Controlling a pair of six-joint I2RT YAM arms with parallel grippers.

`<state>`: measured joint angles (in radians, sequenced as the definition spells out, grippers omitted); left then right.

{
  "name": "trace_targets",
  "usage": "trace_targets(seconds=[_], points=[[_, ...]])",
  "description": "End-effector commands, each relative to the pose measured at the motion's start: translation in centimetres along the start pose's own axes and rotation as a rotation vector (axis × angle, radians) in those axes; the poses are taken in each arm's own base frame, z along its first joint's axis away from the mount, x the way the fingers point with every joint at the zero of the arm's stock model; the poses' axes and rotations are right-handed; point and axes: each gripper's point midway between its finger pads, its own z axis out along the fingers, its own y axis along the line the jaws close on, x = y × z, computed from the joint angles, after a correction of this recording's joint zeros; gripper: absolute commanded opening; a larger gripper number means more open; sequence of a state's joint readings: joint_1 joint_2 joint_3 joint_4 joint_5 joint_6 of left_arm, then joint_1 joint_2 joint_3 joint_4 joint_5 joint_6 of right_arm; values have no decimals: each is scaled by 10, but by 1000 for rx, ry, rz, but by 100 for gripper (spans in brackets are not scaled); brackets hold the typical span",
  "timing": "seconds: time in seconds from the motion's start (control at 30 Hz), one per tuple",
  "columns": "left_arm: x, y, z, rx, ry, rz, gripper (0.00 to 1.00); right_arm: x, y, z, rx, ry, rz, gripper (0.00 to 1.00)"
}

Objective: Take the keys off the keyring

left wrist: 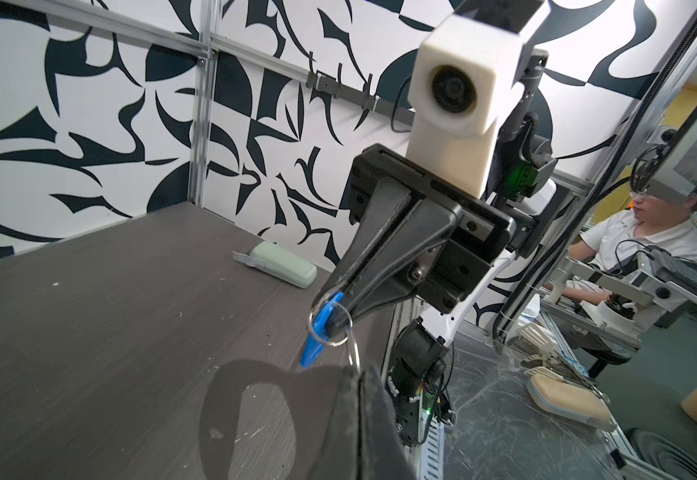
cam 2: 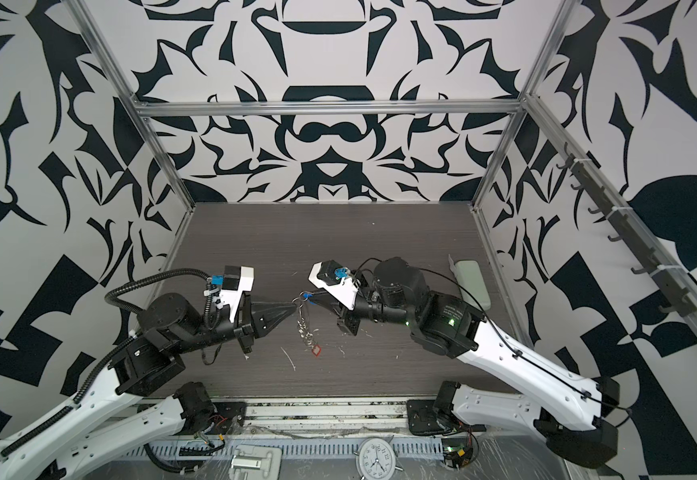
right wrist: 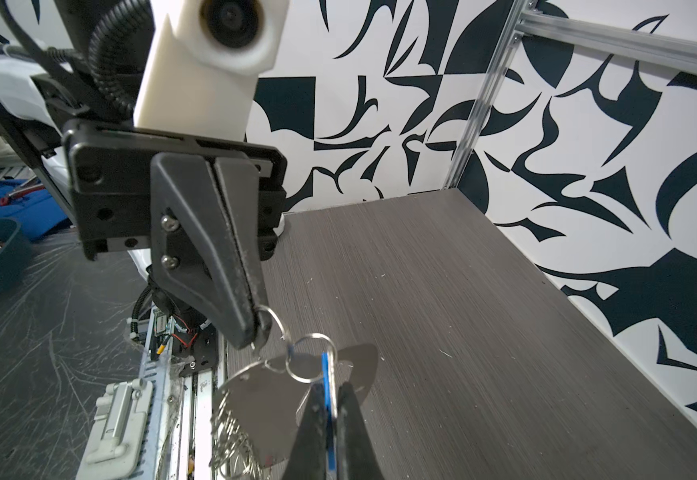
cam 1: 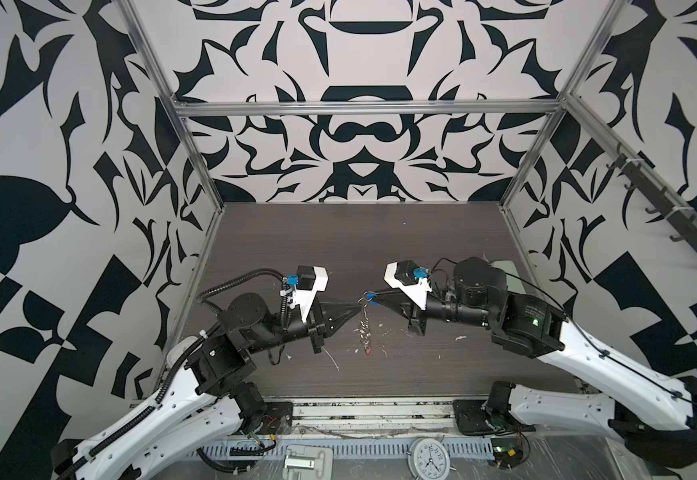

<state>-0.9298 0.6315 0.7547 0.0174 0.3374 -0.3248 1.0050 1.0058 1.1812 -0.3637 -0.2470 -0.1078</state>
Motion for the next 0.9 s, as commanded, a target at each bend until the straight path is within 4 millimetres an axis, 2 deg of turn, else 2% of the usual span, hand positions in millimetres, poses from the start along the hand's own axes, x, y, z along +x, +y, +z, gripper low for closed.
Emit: trace_targets(seconds=[0.0,0.2,0.6,0.67,0.77,0.87], points=[[-13,-18,-2,80,-57,71,0,-28,-12,-9,69,-128,41,0],[-18,-16,3,65,-46,73,0,-16,-4,-4,27,-109,61,0],[-27,-13,-1,30,-68,103,0,7,0,-3,9,-80,114,1],[-26,-13,-1,26,-63,104,0,10,1,-3,9,-74,121,8],[-25,-11,-1,18,-56,107,0,14,1,-5,12,-72,124,23],[-25,-11,-2,12,-57,108,0,12,3,-10,10,-85,120,33]])
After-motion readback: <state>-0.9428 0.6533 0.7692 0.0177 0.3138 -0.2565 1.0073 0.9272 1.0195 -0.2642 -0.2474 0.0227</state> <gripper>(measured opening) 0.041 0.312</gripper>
